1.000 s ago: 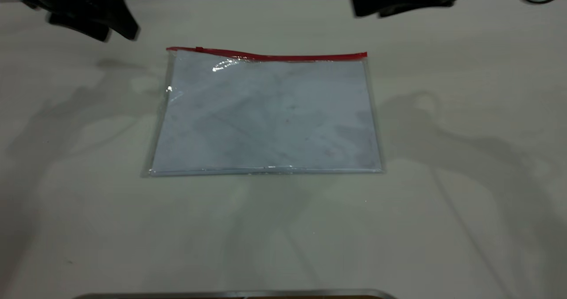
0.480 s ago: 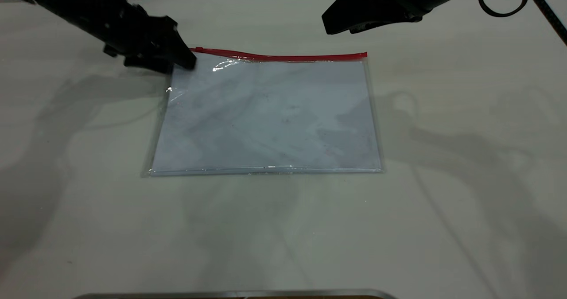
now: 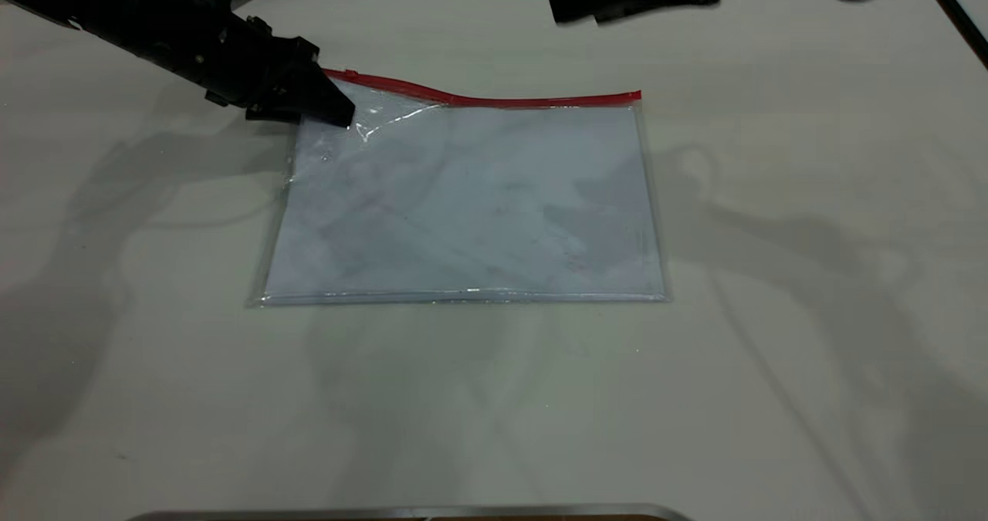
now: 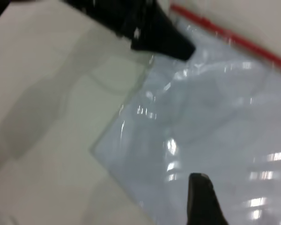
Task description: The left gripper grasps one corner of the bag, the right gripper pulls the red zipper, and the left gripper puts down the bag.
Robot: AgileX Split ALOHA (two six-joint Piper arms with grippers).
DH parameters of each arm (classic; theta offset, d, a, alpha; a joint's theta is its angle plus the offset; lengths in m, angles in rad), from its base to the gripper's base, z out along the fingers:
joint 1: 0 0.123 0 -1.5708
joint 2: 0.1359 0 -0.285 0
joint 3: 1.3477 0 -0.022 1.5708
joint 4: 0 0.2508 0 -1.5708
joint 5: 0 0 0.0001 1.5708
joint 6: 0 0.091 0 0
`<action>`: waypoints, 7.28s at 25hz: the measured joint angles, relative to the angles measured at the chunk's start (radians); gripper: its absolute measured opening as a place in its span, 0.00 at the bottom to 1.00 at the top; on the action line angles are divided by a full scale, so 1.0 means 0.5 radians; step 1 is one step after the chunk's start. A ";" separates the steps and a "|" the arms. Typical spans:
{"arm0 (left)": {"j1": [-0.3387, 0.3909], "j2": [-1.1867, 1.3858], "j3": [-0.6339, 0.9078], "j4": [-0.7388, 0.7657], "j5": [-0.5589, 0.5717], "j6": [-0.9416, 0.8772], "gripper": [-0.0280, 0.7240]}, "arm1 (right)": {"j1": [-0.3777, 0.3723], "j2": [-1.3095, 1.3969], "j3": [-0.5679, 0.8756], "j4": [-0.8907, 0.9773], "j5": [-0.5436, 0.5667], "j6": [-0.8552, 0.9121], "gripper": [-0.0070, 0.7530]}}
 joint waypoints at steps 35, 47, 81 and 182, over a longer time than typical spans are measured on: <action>-0.094 -0.062 -0.004 -0.122 0.258 1.842 0.11 | 0.211 1.588 -2.055 -0.033 0.533 0.360 0.64; -0.095 -0.062 -0.004 -0.137 0.262 1.842 0.11 | 0.211 1.625 -2.055 -0.035 0.456 0.329 0.45; 0.030 -0.164 0.004 -0.656 0.665 1.839 0.10 | 0.026 1.575 -2.095 -0.059 0.673 0.242 0.06; 0.443 -3.526 1.895 1.762 1.055 -1.726 0.77 | -0.103 -2.428 0.847 -2.995 1.218 3.175 0.66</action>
